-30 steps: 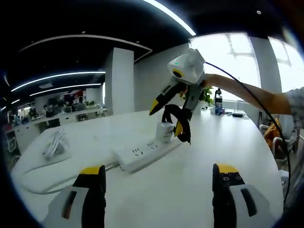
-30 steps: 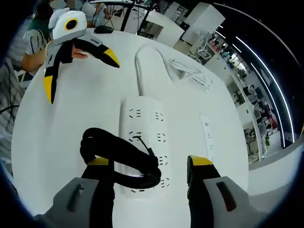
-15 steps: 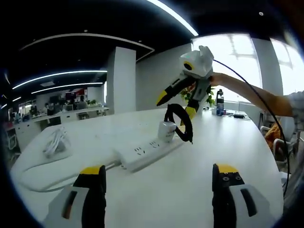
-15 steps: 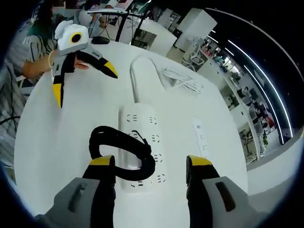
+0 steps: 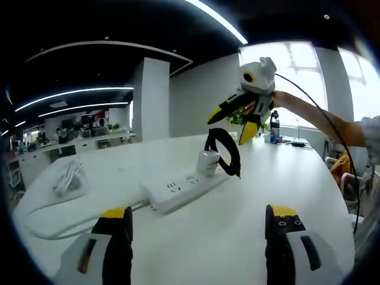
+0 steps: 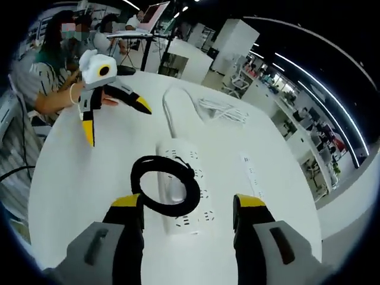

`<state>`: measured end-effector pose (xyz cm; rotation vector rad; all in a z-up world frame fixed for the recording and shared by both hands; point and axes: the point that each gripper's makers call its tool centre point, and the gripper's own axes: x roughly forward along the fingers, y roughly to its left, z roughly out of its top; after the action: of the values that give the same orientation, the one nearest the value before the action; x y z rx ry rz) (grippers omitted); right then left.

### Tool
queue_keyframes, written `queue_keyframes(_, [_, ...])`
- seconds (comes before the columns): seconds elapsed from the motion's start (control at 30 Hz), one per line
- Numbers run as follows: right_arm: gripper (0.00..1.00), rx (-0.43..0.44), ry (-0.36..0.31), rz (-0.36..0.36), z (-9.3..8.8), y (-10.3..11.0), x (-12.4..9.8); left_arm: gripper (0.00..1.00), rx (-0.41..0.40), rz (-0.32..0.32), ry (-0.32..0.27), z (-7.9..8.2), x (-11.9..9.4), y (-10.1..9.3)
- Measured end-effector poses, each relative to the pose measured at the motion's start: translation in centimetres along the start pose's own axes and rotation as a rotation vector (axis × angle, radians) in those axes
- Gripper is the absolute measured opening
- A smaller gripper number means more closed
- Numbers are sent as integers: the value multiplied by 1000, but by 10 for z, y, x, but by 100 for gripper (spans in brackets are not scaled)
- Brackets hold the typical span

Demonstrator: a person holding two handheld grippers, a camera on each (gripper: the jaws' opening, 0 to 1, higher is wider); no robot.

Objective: Straighten the power strip on the desk, plug the charger into it

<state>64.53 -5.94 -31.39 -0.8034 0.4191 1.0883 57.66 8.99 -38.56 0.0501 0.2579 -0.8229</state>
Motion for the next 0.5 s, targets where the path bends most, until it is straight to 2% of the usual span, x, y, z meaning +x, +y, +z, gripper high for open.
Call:
queue_keyframes(0.23, [65,87,-174,12,10,14,-12,94,12,10,2,0,-2,1])
queue_keyframes(0.4, [68,107,-271,-14,17,23,-18,93,39,65,-13,5,-7,11])
queue_keyframes(0.5, [70,141,-346,-39,23,26,-25,94,61,73,-9,6,-9,12])
